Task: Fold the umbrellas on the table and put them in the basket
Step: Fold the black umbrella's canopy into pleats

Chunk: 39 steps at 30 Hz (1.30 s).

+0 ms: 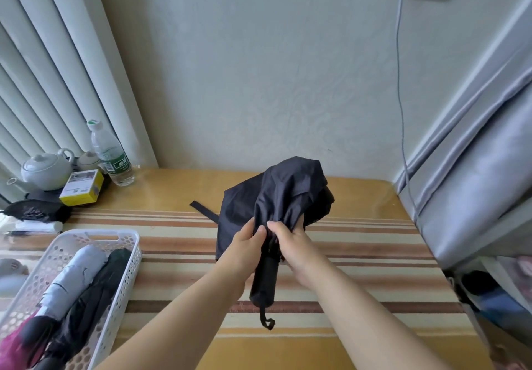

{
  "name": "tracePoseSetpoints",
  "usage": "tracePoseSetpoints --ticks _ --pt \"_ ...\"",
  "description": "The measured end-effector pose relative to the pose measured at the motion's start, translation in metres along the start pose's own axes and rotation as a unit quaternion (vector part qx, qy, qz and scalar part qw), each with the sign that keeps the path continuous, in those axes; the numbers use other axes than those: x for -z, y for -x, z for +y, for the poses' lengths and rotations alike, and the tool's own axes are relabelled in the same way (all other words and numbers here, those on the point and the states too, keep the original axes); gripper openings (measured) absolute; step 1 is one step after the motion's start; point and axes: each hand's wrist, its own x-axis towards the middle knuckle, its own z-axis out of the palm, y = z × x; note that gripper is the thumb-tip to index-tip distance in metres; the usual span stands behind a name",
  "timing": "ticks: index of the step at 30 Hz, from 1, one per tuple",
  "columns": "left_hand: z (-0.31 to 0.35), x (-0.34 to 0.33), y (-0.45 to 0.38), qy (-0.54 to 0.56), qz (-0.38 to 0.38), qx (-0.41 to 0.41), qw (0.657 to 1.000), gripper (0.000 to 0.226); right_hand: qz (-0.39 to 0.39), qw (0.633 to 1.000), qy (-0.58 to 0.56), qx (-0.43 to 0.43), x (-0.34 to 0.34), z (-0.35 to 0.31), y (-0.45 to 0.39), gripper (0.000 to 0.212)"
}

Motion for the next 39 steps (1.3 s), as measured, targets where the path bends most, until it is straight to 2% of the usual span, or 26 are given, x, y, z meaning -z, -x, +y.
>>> tracePoseSetpoints --ticks 2,5,8,11,13,16,19,24,26,30,33,35,39 --pt "0.002 -0.002 0.003 -0.034 0.0 -0.019 0.999 0.022 -0.04 0.987 -0.151 -0.034 0.0 -0.004 0.006 0.039" --pt "0.007 -0.001 0.013 -0.086 -0.013 -0.057 0.995 0.021 -0.043 0.971 -0.236 -0.018 0.005 0.0 0.008 0.039" --pt "0.007 0.003 0.022 -0.119 -0.018 -0.064 0.991 0.028 -0.029 0.964 -0.265 0.005 0.008 0.004 0.01 0.045" --pt "0.002 -0.001 0.035 -0.205 0.024 -0.024 0.978 0.048 -0.007 0.961 -0.273 0.032 0.006 0.001 0.01 0.051" --pt "-0.001 -0.005 0.044 -0.173 0.025 -0.003 0.985 0.055 0.008 0.955 -0.294 0.044 0.004 -0.002 0.009 0.055" --pt "-0.008 -0.009 0.052 -0.092 -0.007 0.001 0.996 0.054 0.005 0.952 -0.301 0.058 -0.001 -0.005 0.011 0.062" --pt "-0.006 -0.009 0.06 -0.073 0.023 -0.008 0.997 0.051 0.006 0.954 -0.288 0.08 -0.004 -0.008 0.011 0.067" --pt "0.001 -0.006 0.065 -0.09 0.05 0.001 0.995 0.078 0.032 0.958 -0.273 0.082 -0.011 -0.013 0.008 0.067" --pt "0.003 -0.007 0.067 -0.094 0.06 0.002 0.994 0.072 0.036 0.958 -0.271 0.082 -0.014 -0.013 0.007 0.066" --pt "0.004 -0.008 0.068 -0.071 0.096 0.012 0.993 0.04 0.052 0.959 -0.265 0.081 -0.019 -0.015 0.006 0.063" --pt "0.006 -0.004 0.067 -0.032 0.089 0.027 0.995 0.023 0.051 0.961 -0.263 0.075 -0.019 -0.016 0.005 0.061" --pt "0.006 -0.003 0.068 -0.057 0.088 0.01 0.994 0.016 0.049 0.961 -0.262 0.076 -0.019 -0.016 0.004 0.061" --pt "0.005 -0.006 0.069 -0.156 0.121 -0.032 0.98 0.018 0.036 0.959 -0.268 0.085 -0.021 -0.017 0.003 0.062"
